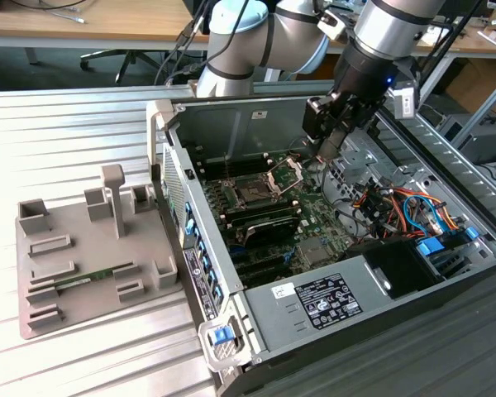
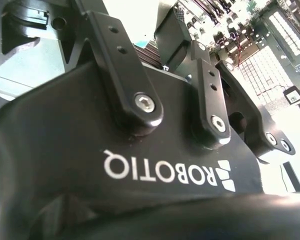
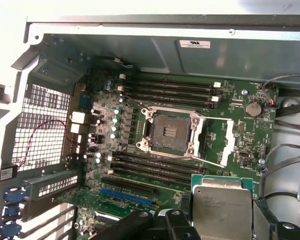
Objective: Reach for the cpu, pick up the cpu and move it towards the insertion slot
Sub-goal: 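Pick up the cpu and move it towards the insertion slot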
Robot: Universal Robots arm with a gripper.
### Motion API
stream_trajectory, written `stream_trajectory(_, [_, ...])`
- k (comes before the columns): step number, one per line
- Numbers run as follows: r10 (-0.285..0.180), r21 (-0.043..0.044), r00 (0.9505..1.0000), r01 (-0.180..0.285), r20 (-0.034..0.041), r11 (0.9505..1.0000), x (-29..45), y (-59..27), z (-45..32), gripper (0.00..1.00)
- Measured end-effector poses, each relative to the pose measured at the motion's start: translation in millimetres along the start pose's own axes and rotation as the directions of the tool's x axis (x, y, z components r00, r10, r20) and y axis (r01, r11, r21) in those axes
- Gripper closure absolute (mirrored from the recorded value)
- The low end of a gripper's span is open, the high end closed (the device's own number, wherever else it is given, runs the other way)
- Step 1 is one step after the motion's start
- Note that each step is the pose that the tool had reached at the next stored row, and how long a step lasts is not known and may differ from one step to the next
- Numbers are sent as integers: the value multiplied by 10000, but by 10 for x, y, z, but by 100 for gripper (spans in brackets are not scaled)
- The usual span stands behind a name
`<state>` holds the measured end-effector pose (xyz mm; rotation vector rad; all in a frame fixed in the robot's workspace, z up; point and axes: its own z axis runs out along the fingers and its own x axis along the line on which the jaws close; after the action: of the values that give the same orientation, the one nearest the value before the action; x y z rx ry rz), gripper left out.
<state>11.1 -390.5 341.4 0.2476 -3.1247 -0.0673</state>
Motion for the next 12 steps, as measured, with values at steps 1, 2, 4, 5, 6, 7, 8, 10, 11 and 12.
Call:
stream_trajectory(1, [0,-1,10000,0,0,10000,3,1,1,45])
stream_trajectory(2, [0,-1,10000,0,0,10000,11,3,2,45])
stream_trajectory(4, [0,0,10000,0,0,10000,29,7,3,45])
stream_trajectory(5, [0,0,10000,0,0,10000,36,10,4,45])
stream_trajectory(6, [1,0,10000,-1,0,10000,42,13,5,45])
stream_trajectory(7, [0,0,10000,0,0,10000,49,16,5,45])
stream_trajectory(8, [0,-1,10000,0,0,10000,53,18,6,45])
stream_trajectory(10, [0,0,10000,0,0,10000,62,25,8,45])
stream_trajectory(11, [0,0,10000,0,0,10000,69,33,9,45])
stream_trajectory(12, [0,0,10000,0,0,10000,78,42,10,45])
